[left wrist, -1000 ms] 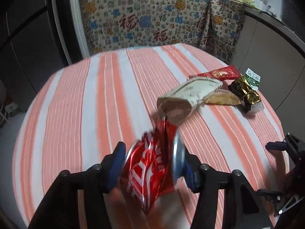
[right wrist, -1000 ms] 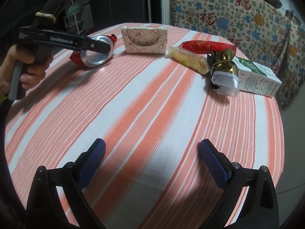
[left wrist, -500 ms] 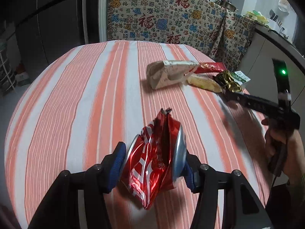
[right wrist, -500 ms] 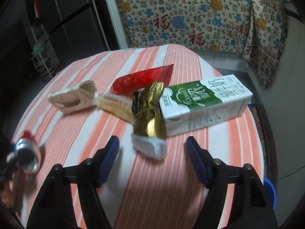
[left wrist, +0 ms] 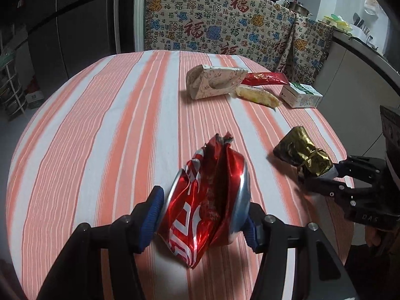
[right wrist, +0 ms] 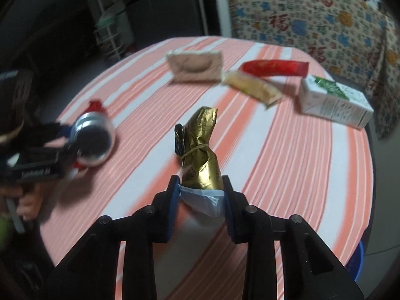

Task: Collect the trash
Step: 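Grasp the gold-wrapped candy with the right tool while the left tool holds the cola can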

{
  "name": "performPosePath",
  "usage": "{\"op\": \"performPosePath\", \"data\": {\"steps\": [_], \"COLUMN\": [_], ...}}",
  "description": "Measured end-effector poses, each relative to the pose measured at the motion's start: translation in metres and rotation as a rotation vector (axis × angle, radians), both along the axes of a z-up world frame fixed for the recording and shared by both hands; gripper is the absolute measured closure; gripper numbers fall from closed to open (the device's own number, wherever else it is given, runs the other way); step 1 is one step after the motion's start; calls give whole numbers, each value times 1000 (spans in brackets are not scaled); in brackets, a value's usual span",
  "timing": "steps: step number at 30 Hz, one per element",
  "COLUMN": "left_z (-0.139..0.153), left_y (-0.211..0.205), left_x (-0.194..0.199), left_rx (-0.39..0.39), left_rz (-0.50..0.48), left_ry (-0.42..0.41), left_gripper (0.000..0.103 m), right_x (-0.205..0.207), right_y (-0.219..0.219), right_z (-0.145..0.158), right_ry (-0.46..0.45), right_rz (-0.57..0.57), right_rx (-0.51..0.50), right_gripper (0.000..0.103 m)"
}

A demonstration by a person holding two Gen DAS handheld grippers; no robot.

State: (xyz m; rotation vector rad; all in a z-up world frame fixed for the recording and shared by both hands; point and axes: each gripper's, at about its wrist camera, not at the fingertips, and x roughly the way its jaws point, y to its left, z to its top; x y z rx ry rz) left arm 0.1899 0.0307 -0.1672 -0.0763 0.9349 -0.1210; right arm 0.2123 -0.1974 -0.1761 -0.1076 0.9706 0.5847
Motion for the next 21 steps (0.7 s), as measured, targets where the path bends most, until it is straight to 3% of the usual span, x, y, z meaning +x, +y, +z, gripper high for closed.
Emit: {"op": "performPosePath", "data": {"steps": [2, 4, 10, 14, 16, 21], "left_z": [-2, -2, -2, -2, 0, 5], "left_y": [1, 1, 1, 1, 0, 0], "left_x": [0, 2, 4, 2, 0, -2], "left_rx": [-8, -6, 3, 3, 10, -8], "left_rz": [8, 10, 14, 12, 12, 11], "left_ry": [12, 15, 26, 31, 23, 11], "left_gripper": [43, 43, 43, 43, 44, 44], "right_x": [-1, 2, 19, 31, 33, 26], "right_y": [0, -2, 0, 1, 0, -7], "right_z": [-1, 1, 10, 1, -1, 11], "right_ry": [-3, -5, -22, 27, 50, 31], "right_rz": [10, 3, -17, -34, -35, -49], "right_rx": [-12, 0, 15, 13, 19, 58], "right_gripper": [57, 43, 32, 33, 60, 61]}}
